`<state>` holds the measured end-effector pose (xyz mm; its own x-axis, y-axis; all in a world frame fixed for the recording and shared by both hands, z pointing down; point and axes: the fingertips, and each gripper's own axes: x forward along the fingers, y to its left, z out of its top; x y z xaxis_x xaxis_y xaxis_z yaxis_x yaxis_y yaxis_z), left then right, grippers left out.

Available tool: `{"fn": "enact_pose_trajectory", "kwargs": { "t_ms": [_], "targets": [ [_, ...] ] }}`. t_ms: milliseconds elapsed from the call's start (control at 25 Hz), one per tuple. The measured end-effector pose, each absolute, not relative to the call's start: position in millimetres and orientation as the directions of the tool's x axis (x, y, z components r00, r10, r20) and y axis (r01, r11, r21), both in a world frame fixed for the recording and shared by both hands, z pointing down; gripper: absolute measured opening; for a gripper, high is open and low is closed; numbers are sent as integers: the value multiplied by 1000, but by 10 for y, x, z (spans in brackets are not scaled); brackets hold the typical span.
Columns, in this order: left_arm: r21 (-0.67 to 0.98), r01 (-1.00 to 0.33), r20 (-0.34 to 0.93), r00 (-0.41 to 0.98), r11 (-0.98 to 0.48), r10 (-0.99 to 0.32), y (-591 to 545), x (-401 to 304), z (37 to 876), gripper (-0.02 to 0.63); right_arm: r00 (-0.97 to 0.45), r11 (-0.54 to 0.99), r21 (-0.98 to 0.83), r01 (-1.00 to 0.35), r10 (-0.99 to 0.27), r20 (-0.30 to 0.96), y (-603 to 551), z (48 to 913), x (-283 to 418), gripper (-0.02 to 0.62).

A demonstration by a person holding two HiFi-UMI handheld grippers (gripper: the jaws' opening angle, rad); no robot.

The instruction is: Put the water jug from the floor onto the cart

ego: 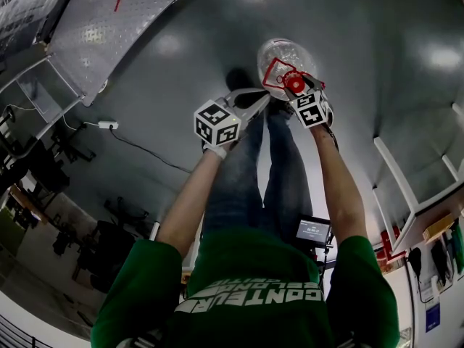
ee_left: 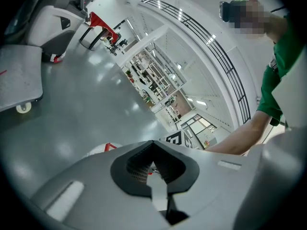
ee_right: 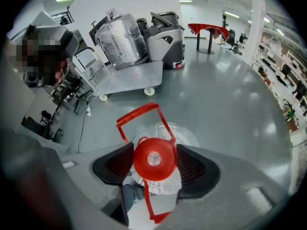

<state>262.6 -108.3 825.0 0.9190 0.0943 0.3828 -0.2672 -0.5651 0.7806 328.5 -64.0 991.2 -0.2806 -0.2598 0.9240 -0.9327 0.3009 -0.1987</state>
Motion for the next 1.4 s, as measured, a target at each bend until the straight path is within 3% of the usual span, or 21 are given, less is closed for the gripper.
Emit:
{"fn": "enact_pose_trajectory", "kwargs": {
  "t_ms": [600,1400],
  "targets": [
    [789,-279,396,912,-547,106,-1215,2460,8361,11,-135,281,-85,-956,-162,978,-546,10340,3318,302],
    [801,-274,403,904,-532,143,-1269,2367,8456,11,-93,237,-44,-971,-198,976,-599,10395,3377,328]
  ]
}}
